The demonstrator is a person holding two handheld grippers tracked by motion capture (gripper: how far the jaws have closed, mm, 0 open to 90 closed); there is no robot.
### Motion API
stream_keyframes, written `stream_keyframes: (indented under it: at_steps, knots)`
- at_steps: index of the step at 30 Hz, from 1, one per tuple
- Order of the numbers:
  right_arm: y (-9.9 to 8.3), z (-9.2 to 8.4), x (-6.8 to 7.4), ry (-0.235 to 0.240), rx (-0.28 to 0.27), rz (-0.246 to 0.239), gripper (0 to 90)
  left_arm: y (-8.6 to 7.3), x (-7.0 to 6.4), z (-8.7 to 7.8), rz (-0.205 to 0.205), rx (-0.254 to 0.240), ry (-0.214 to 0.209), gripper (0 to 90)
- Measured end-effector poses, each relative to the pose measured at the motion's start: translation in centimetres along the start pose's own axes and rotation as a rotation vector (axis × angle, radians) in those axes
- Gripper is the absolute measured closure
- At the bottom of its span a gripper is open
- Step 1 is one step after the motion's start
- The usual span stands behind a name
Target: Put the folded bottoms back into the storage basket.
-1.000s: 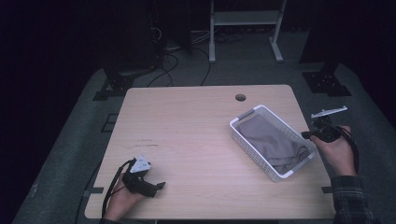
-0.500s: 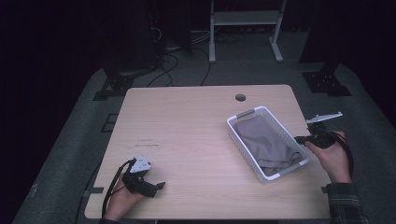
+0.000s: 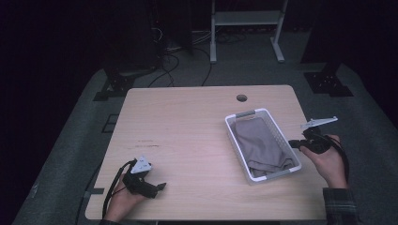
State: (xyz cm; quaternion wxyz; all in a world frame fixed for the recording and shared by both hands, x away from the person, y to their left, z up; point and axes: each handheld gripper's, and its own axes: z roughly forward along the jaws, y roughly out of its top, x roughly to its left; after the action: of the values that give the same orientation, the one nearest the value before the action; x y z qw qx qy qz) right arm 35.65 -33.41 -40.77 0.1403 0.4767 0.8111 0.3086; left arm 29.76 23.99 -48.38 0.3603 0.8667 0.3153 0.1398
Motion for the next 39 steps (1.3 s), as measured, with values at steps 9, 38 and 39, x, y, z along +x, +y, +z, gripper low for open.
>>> stream_keyframes:
  at_steps: [9, 38, 39]
  knots:
    - [0.3, 0.6, 1.3, 0.027, 0.002, -0.031, 89.6, 0.0, 0.0, 0.0, 0.0, 0.0, 0.0, 0.0]
    - [1.4, 1.9, 5.2, 0.107, 0.021, -0.13, 89.5, 0.0, 0.0, 0.0, 0.0, 0.0, 0.0, 0.0]
    - [1.4, 1.9, 5.1, 0.108, 0.019, -0.129, 89.6, 0.0, 0.0, 0.0, 0.001, 0.0, 0.0, 0.0]
